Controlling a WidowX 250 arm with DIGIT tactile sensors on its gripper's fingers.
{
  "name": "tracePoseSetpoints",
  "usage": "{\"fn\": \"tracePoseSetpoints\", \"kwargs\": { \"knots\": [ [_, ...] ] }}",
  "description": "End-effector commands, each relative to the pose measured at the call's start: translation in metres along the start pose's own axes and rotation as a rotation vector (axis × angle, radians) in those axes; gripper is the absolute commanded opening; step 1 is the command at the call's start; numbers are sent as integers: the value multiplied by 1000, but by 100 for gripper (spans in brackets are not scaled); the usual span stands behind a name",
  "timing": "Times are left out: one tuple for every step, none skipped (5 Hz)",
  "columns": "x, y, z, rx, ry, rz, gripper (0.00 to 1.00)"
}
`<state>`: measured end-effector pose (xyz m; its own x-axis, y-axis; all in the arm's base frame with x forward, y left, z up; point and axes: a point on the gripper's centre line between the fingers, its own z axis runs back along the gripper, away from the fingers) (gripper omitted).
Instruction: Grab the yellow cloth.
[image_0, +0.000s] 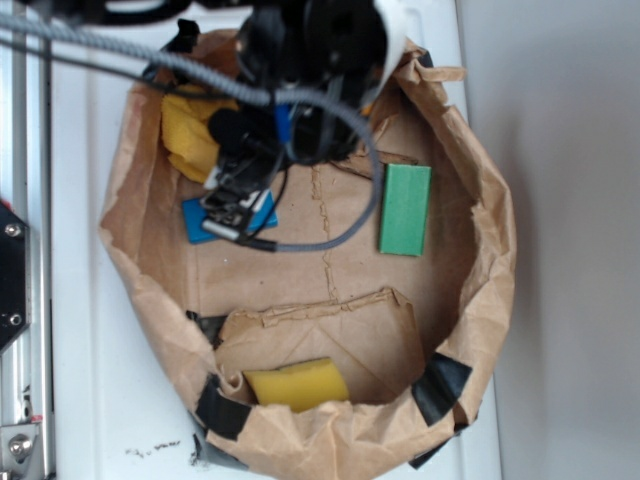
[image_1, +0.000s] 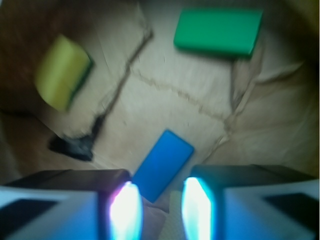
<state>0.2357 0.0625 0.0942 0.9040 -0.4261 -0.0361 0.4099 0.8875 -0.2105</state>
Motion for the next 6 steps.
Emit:
{"fn": "tracePoseSetpoints", "kwargs": {
  "knots": [
    [-11, 30, -35, 39, 102, -36, 100],
    [-20, 36, -64, 85, 108, -69, 100],
    [-21, 35, -75, 112, 118, -82, 100],
    [-18, 33, -69, 107, 94, -63, 0],
    [-7, 26, -52, 52, 74, -45, 0],
    [-6, 14, -28, -10, 56, -30, 0]
  ]
}}
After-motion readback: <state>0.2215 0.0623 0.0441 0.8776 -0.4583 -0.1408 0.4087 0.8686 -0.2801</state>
